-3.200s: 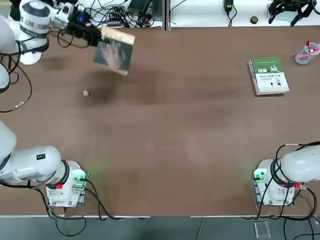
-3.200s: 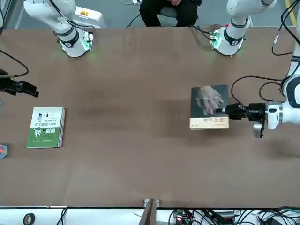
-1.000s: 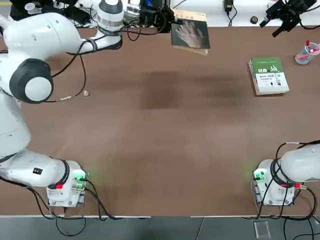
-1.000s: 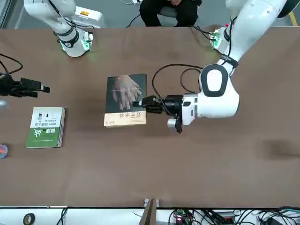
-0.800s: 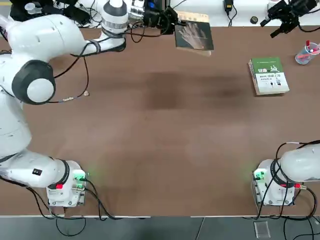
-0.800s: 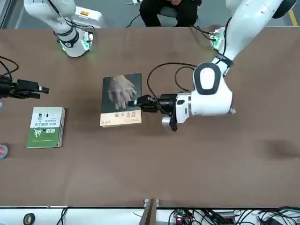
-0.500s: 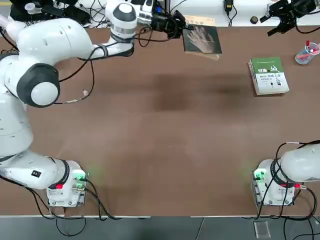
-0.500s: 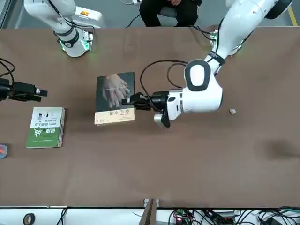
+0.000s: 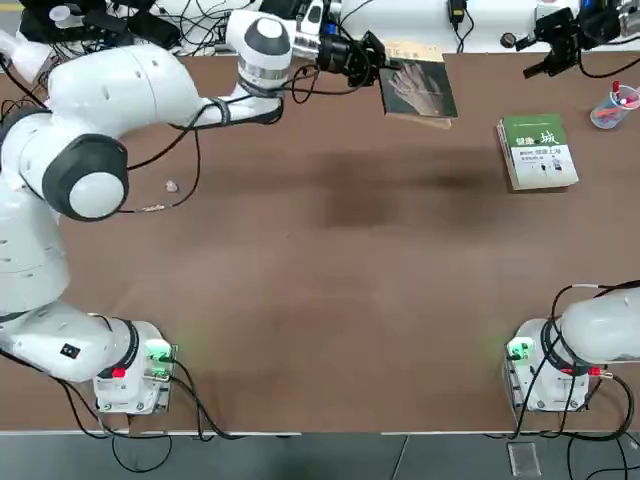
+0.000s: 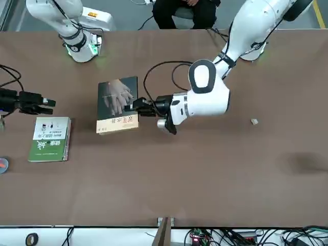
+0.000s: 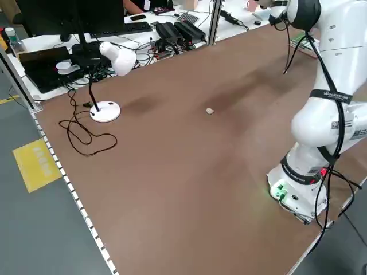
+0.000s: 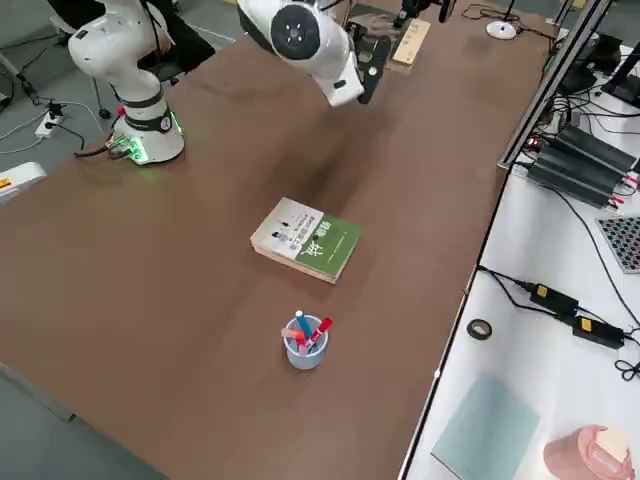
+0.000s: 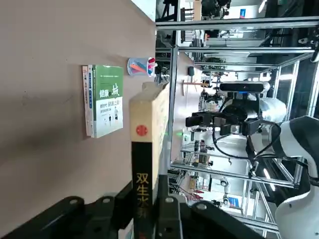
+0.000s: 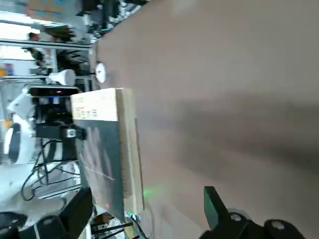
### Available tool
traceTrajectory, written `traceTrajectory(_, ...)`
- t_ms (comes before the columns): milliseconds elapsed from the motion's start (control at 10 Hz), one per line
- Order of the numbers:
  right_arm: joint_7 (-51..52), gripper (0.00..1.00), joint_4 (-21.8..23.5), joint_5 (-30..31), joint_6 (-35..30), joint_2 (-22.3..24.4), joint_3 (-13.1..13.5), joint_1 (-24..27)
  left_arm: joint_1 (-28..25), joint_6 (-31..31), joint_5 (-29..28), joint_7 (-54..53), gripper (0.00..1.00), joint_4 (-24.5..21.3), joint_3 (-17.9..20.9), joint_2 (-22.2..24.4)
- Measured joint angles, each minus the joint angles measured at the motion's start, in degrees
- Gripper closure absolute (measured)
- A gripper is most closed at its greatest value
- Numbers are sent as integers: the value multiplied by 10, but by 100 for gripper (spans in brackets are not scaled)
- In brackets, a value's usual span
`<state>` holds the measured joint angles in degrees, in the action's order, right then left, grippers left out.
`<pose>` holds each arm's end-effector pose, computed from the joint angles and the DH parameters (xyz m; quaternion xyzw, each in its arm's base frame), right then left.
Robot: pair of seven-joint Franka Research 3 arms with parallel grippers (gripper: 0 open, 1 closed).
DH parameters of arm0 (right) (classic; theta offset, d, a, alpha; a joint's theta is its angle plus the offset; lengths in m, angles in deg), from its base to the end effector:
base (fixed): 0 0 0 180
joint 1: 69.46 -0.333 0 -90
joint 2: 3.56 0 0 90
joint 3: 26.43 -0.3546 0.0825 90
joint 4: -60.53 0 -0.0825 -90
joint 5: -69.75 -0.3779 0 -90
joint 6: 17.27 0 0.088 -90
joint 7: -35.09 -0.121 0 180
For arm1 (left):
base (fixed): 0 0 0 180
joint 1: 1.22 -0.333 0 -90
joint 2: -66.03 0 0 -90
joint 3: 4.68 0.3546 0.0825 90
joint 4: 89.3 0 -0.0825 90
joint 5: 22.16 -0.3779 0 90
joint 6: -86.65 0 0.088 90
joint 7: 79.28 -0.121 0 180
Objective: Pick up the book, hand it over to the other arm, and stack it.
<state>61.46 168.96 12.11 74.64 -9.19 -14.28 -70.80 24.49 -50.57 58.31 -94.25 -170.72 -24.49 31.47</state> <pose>0.5630 -0.0019 0.5030 -0.8717 -0.0090 0.0109 0.4899 0.5760 -0.5178 0.4423 0.7965 0.0106 -0.0291 0.6039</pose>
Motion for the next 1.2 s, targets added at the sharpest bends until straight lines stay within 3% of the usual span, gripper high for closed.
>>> traceTrajectory(600,128,2,57,-101,-28,-43,51,1,39,-49,8,0,81,15,0,-17)
traceTrajectory(1200,164,2,90,-166,-41,-64,61,-4,45,-50,8,0,81,27,0,-28)
